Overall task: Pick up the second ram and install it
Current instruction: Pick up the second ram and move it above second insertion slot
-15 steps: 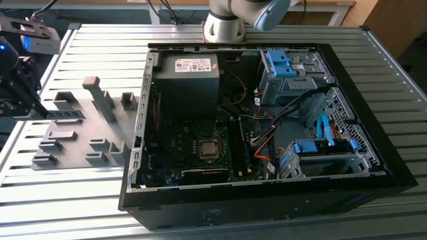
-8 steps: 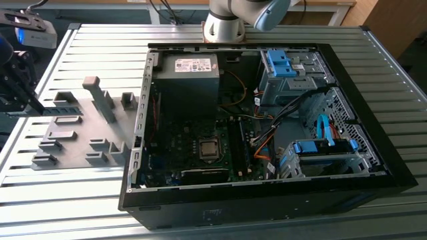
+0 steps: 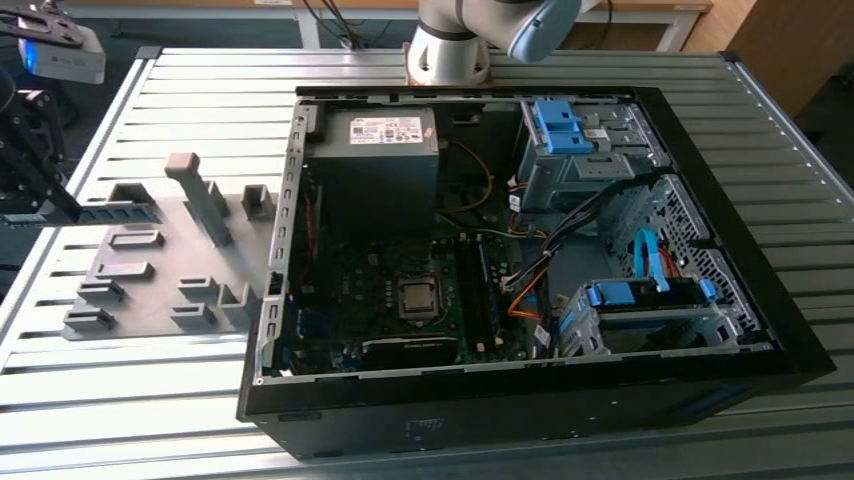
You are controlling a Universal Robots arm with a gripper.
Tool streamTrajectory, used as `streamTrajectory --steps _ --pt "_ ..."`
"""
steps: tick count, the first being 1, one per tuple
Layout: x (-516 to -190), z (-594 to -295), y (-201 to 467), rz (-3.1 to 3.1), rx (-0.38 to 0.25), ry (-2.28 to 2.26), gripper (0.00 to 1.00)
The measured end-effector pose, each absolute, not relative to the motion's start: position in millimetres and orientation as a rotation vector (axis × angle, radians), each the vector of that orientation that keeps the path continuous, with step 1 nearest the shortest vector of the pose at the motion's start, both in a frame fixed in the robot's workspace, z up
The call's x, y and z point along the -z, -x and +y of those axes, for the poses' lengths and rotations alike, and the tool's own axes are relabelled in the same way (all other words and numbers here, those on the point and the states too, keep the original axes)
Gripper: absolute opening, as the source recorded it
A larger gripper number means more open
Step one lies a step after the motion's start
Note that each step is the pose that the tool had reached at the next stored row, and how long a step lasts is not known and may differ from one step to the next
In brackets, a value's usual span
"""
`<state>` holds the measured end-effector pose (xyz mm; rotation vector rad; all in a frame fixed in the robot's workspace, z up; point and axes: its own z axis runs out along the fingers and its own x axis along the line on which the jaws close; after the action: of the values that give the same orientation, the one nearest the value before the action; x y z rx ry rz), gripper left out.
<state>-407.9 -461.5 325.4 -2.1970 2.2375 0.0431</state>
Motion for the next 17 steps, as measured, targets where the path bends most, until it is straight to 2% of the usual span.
streamTrajectory --steps 17 --pt "-351 -461 408 2.237 -0.043 2.197 0.14"
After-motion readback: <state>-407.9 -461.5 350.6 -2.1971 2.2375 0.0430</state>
